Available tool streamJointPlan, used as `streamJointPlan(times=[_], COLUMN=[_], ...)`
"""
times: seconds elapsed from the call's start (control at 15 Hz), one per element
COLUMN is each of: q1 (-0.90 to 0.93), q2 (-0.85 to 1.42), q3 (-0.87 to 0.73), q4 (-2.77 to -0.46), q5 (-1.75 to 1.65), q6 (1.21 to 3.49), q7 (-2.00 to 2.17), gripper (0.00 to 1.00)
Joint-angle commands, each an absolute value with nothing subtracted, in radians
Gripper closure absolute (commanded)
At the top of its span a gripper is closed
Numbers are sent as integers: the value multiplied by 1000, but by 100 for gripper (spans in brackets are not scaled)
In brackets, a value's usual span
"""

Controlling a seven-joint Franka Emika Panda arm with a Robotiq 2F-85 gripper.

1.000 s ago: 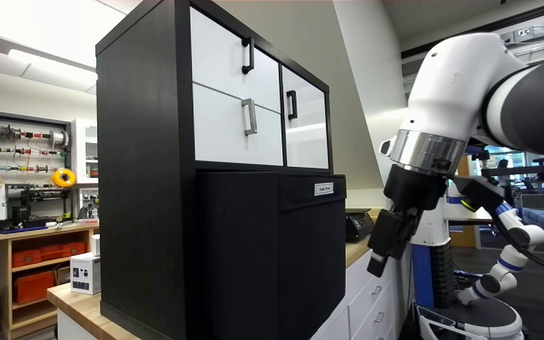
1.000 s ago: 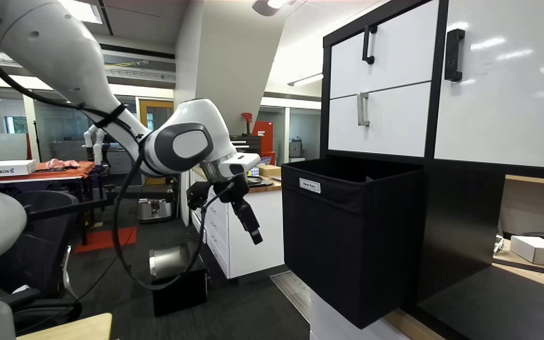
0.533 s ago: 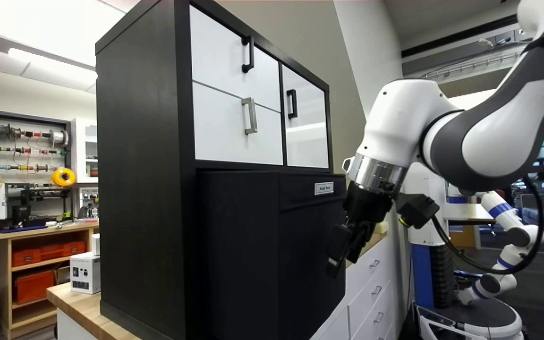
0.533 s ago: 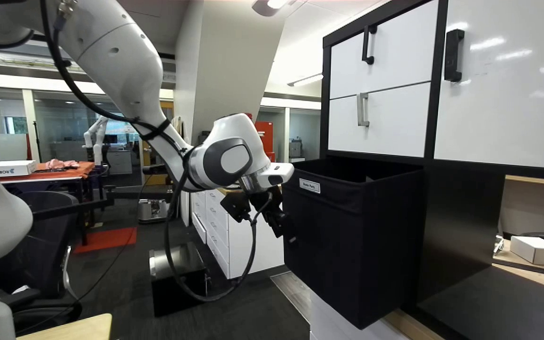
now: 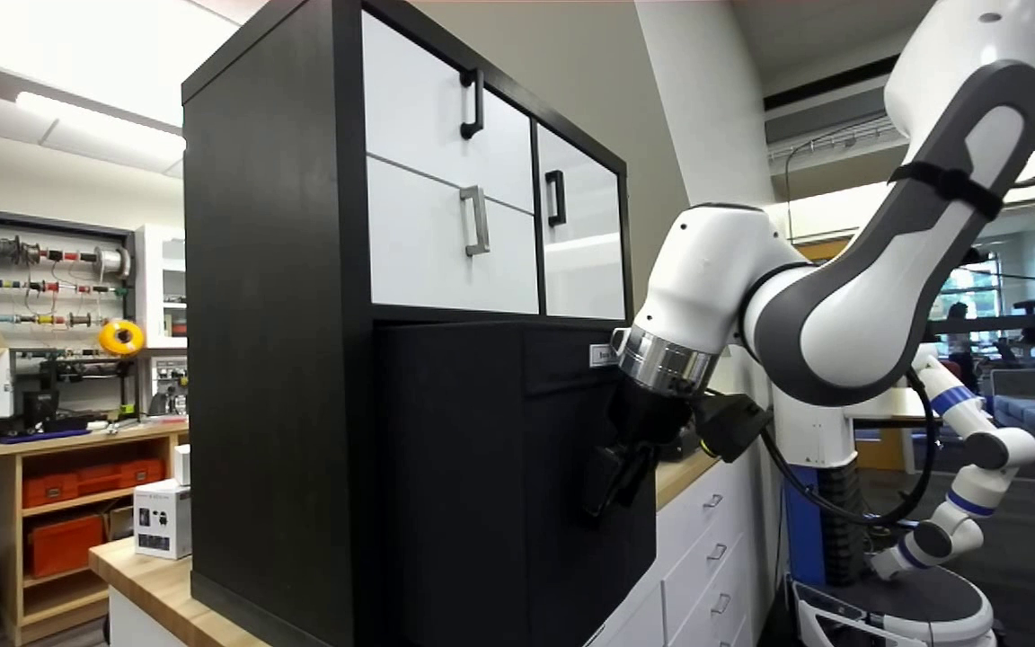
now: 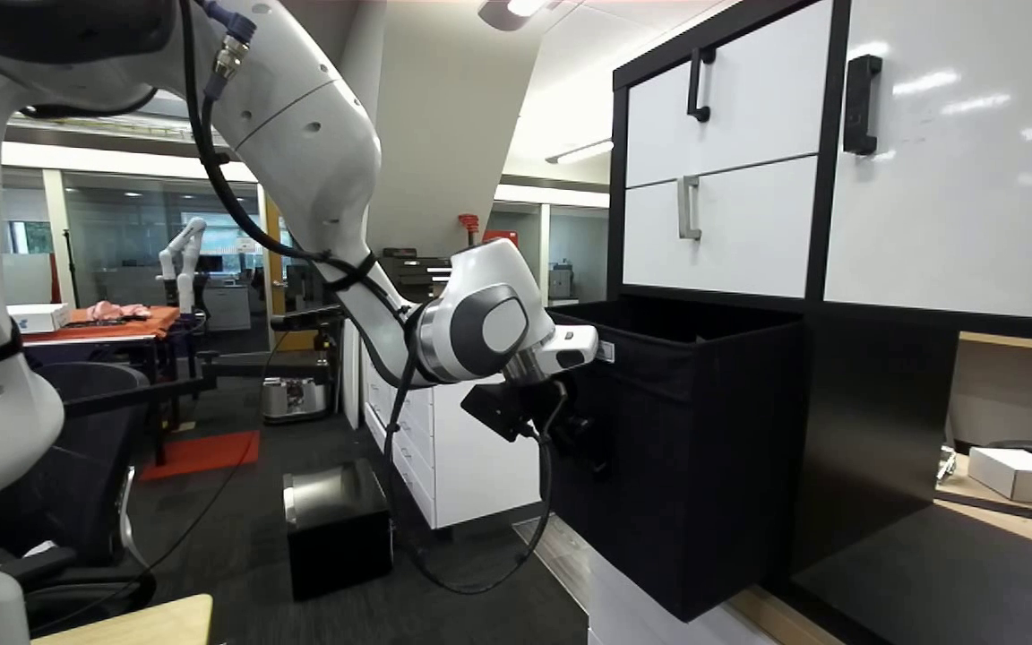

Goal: Slide the basket back into the shelf

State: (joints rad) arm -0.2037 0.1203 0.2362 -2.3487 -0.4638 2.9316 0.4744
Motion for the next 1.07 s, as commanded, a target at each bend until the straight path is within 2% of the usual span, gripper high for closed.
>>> streamJointPlan(times=[0.0,0.47,0.53,0.67,1.0], q1=[-187,-156,-151,-136,-79], q2=[188,287,308,345,423], q3=[193,160,158,153,109], q4=[-2271,-2163,-2137,-2084,-1959], q5=[-563,-614,-609,-605,-612], q6=[2999,3039,3038,3031,3026], q7=[553,629,631,634,654], gripper=[0,0,25,32,65])
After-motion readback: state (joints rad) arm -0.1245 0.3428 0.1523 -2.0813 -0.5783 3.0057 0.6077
